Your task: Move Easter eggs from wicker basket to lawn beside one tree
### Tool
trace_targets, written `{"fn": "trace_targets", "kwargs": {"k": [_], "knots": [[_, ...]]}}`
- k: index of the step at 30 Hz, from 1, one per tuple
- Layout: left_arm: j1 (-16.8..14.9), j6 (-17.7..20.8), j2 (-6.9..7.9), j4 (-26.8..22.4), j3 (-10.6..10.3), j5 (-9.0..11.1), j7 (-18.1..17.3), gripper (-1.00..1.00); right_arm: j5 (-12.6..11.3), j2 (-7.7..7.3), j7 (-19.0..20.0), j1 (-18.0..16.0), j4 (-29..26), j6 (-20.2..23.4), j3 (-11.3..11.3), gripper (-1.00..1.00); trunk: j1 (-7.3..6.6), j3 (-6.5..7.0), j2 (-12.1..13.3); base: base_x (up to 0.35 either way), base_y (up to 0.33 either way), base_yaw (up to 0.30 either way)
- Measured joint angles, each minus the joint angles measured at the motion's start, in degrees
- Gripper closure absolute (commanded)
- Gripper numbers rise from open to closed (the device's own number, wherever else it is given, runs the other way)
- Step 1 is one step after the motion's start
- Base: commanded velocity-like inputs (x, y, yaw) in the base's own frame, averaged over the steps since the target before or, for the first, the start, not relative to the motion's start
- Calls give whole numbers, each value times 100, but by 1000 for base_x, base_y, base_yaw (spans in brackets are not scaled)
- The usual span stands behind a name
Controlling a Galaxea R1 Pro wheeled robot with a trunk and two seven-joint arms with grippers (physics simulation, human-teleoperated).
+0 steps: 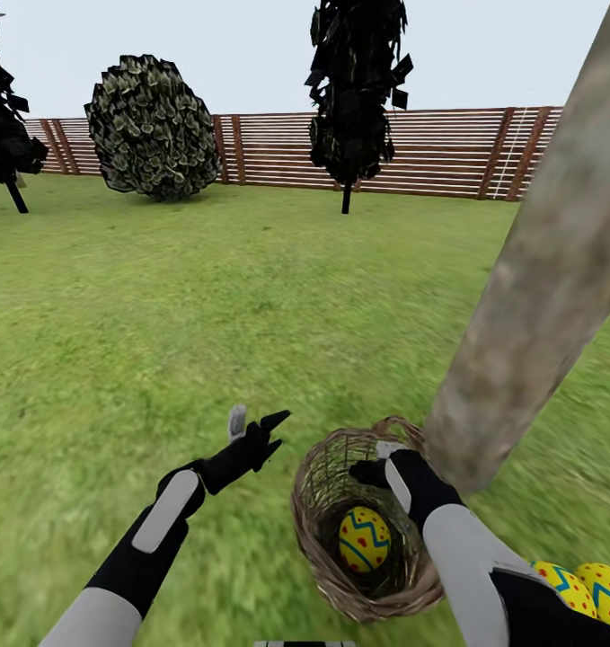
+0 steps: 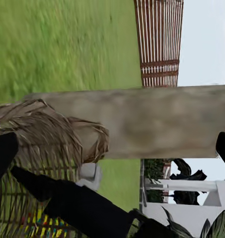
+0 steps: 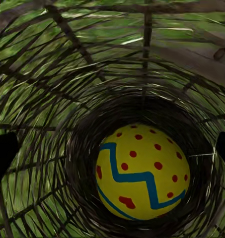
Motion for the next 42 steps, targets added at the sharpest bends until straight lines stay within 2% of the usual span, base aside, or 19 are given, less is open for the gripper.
{"fn": "trace_targets", "kwargs": {"k": [7, 14, 17, 27, 35, 42], "knots": [[1, -7, -20, 6, 220, -10, 2, -100, -150, -8, 0, -227, -58, 211, -12, -100, 0, 14, 0, 38, 111, -87], [1, -5, -3, 6, 448, -1, 3, -100, -314, -11, -2, -238, -49, 227, -64, -100, 1, 56, 0, 1, 4, -210], [2, -5, -2, 6, 459, 0, 3, -100, -324, -8, -2, -238, -40, 235, -126, -100, 1, 76, 0, 0, 0, -216], [2, -5, -2, 6, 459, 14, 3, -100, -356, 18, -22, -238, 36, 476, -132, -100, 1, 140, 0, 0, 0, -216], [1, -7, -19, 6, 457, 17, 3, -100, -353, 36, -83, -238, 342, 499, -112, -100, 1, 181, 0, 7, 50, -211], [2, -8, -43, 8, 457, 6, 2, -100, -352, 43, -82, -239, 364, 500, -119, -100, 1, 184, 0, 31, 129, -58]]}}
